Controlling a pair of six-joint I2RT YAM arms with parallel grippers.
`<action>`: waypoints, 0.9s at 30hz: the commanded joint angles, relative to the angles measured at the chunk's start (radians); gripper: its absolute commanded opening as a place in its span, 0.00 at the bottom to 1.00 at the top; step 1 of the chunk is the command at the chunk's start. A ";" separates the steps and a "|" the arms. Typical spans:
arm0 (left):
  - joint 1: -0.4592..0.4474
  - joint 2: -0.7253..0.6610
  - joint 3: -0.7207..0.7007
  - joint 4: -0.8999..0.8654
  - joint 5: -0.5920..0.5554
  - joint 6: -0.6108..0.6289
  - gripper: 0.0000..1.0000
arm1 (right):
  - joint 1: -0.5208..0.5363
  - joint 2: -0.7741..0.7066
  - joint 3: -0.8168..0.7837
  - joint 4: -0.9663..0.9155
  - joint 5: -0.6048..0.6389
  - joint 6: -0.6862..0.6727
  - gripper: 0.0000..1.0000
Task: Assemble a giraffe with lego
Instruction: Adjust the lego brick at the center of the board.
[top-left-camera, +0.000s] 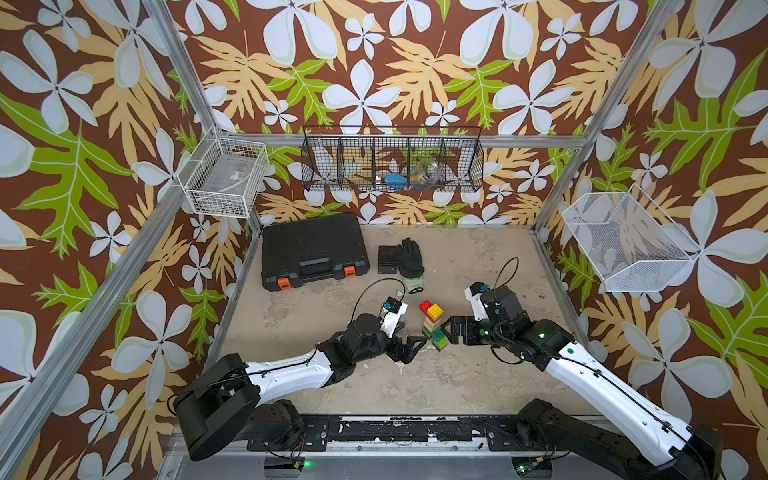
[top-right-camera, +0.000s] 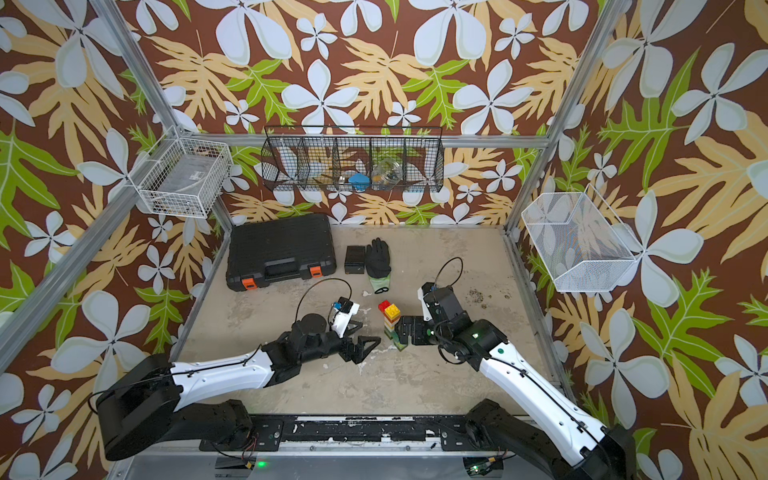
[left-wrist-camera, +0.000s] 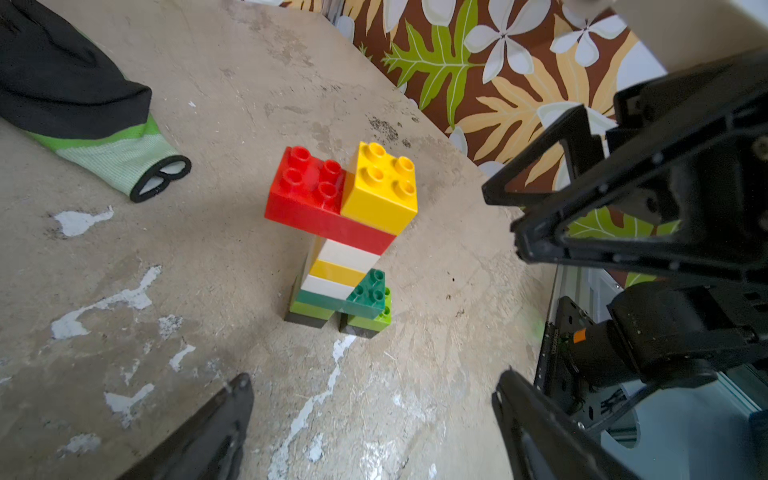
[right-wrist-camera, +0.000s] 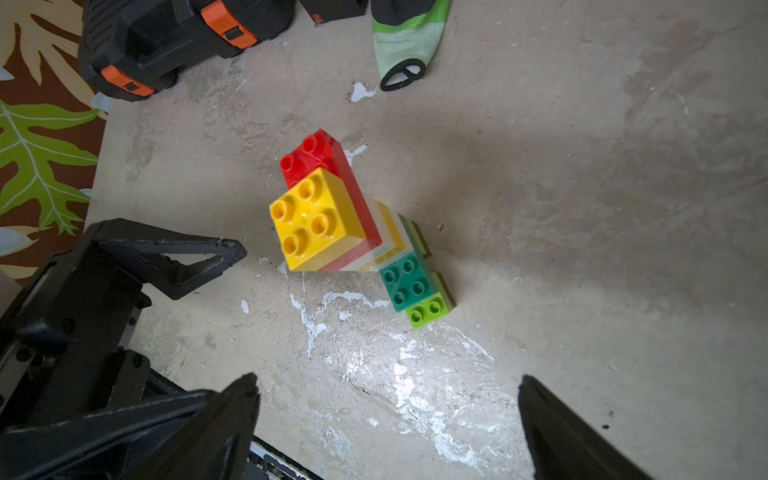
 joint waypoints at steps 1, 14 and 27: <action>-0.002 0.049 0.010 0.168 -0.055 0.017 0.88 | -0.015 -0.009 0.000 -0.030 0.022 0.043 0.99; -0.051 0.246 0.053 0.321 -0.130 0.091 0.87 | -0.105 0.026 0.017 -0.018 -0.090 0.018 1.00; -0.053 0.418 0.122 0.435 -0.138 0.086 0.84 | -0.142 0.042 0.039 -0.070 -0.109 -0.057 1.00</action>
